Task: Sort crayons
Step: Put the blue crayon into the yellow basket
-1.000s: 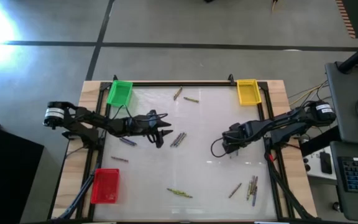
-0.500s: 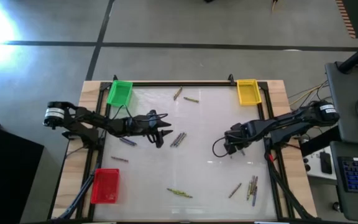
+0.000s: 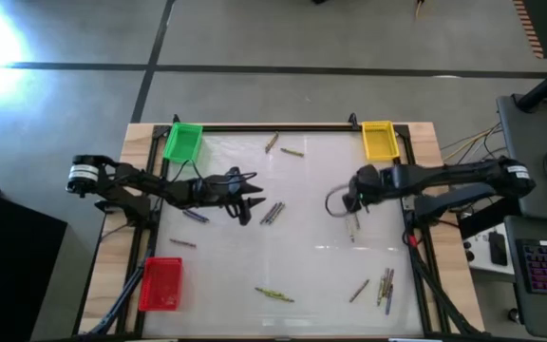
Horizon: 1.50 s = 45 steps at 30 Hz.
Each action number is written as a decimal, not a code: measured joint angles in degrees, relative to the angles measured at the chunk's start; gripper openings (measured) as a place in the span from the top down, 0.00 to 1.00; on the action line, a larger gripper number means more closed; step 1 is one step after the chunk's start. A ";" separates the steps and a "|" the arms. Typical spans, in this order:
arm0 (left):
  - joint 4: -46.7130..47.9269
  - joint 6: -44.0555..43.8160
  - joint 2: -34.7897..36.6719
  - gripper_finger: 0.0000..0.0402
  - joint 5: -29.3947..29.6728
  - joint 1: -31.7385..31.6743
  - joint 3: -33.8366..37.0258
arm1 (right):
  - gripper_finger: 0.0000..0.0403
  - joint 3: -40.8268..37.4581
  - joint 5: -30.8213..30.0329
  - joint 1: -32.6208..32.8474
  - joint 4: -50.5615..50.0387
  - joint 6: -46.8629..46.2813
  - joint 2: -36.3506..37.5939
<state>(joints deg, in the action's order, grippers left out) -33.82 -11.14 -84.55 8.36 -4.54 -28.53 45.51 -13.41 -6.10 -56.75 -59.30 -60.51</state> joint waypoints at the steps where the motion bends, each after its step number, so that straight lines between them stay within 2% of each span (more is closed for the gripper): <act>1: 0.02 0.11 0.00 0.65 0.00 0.00 -0.37 | 0.98 1.16 -0.86 -2.57 0.04 2.80 0.04; 8: 0.26 2.89 0.00 0.65 0.00 0.00 -3.48 | 0.98 9.25 -10.62 -23.54 0.89 20.71 -3.30; 13: 0.45 4.20 0.00 0.65 0.03 0.00 -3.78 | 0.98 10.84 -11.83 -36.83 4.21 28.00 -7.21; 17: 1.11 4.21 0.00 0.65 0.04 0.00 -3.63 | 0.98 10.16 -11.73 -43.32 7.60 31.55 -10.25; 21: 2.40 4.22 0.00 0.65 0.09 0.00 -3.52 | 0.98 10.80 -10.55 -43.68 11.44 32.52 -12.98; 25: 2.55 4.15 -0.02 0.65 0.11 0.00 -3.30 | 0.98 11.92 -11.07 -44.80 10.98 31.42 -16.24; 30: 3.50 4.05 -0.09 0.65 0.11 0.00 -3.26 | 0.97 13.32 -13.60 -45.11 8.69 28.90 -20.15; 36: 3.59 4.05 -0.11 0.65 0.13 0.00 -3.23 | 0.91 15.75 -15.15 -45.30 4.83 28.34 -24.23; 45: 4.42 3.35 -0.13 0.65 0.13 0.00 -3.21 | 0.91 17.58 -15.11 -45.32 3.97 29.06 -25.24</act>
<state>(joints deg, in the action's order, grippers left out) -29.41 -7.79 -84.68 8.49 -4.54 -31.75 63.10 -28.53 -51.42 -52.78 -30.24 -85.75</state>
